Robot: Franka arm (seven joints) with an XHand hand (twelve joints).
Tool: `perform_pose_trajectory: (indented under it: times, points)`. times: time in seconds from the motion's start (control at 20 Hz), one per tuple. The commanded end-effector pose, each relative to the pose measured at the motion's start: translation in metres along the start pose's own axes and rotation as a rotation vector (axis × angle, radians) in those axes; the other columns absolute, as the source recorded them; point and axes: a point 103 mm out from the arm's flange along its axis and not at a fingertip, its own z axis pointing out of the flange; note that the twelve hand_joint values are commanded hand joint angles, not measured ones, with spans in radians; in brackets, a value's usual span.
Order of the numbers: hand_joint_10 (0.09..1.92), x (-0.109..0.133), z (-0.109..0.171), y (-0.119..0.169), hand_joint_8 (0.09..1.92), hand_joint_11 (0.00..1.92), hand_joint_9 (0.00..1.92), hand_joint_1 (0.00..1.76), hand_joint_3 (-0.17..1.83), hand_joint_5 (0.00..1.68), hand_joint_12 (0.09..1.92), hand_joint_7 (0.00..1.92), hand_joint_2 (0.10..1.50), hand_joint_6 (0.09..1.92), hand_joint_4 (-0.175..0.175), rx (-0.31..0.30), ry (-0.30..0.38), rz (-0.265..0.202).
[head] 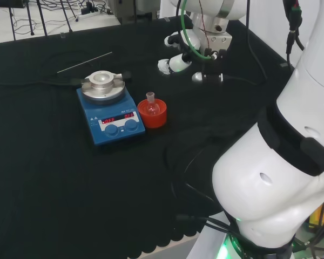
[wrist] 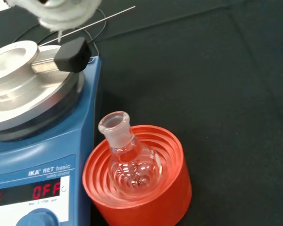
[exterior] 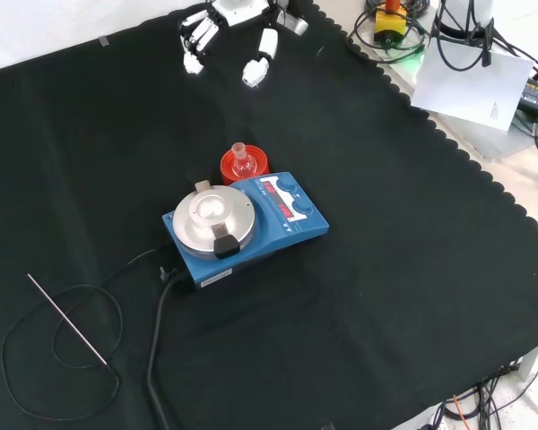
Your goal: Pick up the round-bottom flask.
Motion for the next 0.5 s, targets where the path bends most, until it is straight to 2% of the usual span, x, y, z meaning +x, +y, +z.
perform_pose_trajectory:
  times: [0.05, 0.5]
  points:
    - [0.70, 0.0223, 0.0845, 0.0020, 0.68, 0.00, 0.47, 0.77, 0.48, 0.59, 1.39, 0.30, 0.67, 0.09, -0.057, 0.148, -0.016, 0.013]
    - [0.70, 0.0240, 0.0914, 0.0026, 0.68, 0.00, 0.47, 0.77, 0.49, 0.59, 1.38, 0.30, 0.66, 0.09, -0.056, 0.164, -0.021, -0.012]
